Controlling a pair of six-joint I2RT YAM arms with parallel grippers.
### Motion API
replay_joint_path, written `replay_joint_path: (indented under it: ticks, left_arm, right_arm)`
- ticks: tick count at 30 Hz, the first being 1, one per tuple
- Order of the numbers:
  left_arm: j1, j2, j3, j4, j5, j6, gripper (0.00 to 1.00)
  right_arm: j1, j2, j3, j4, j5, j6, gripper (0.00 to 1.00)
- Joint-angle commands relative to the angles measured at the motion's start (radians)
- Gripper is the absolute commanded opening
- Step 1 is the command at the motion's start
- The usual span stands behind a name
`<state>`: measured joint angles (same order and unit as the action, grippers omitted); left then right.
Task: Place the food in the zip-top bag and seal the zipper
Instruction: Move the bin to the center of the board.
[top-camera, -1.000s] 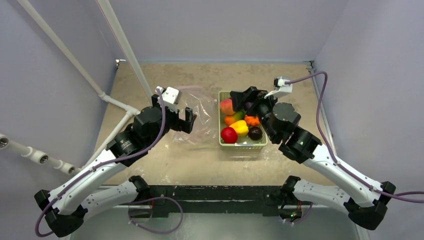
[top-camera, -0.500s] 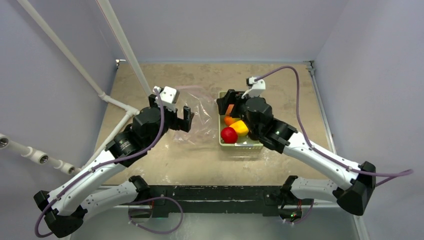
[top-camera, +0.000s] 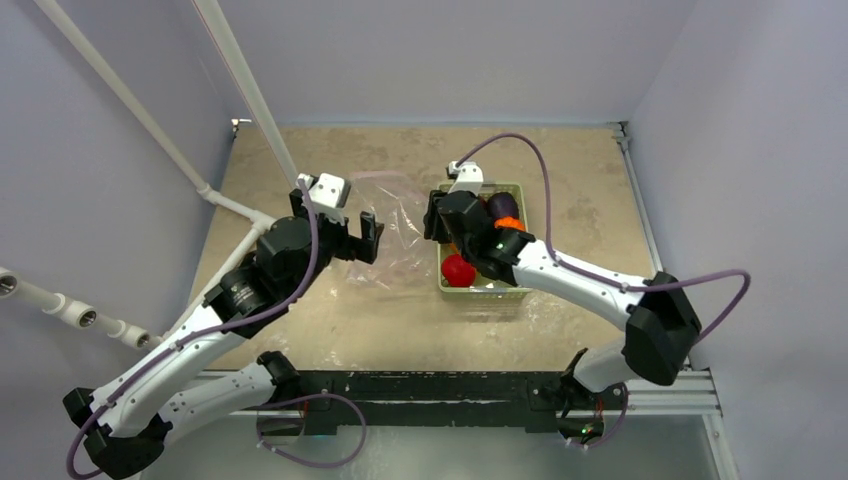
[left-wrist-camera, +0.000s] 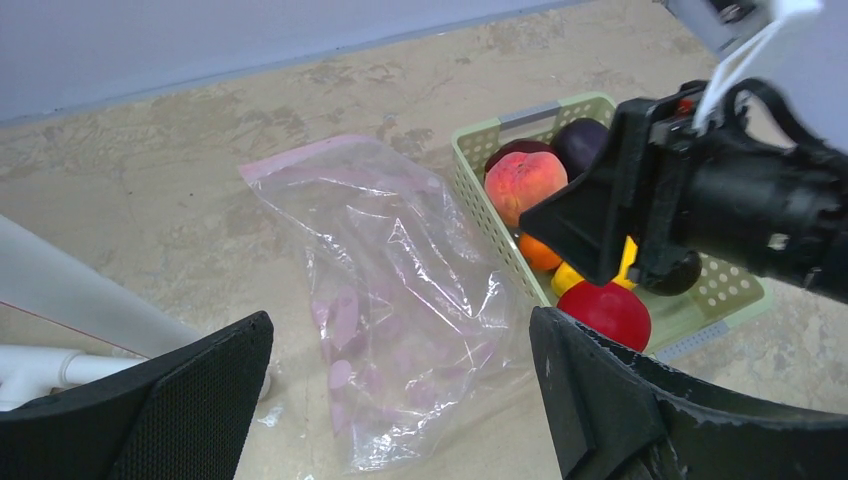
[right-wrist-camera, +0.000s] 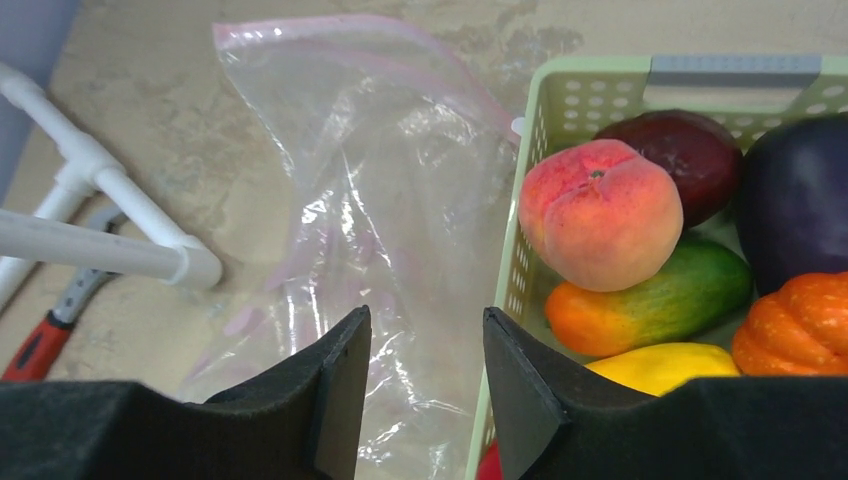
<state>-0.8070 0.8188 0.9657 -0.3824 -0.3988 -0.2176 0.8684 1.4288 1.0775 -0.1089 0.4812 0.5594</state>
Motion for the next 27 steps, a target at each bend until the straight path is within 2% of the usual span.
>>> replay_joint_path:
  ticks: [1,13,27]
  left_arm:
    - [0.005,-0.014,-0.012,0.027,-0.009,-0.002,0.99]
    - [0.004,-0.018,-0.013,0.027,0.000,0.001,0.99]
    - [0.004,-0.020,-0.013,0.026,-0.002,0.006,0.99]
  right_arm:
    - [-0.008,0.069,0.054,-0.005,0.046,0.025,0.48]
    - [-0.038,0.211,0.065,0.000,0.089,0.037,0.43]
    - [-0.071,0.281,0.065,0.028,0.083,0.023,0.27]
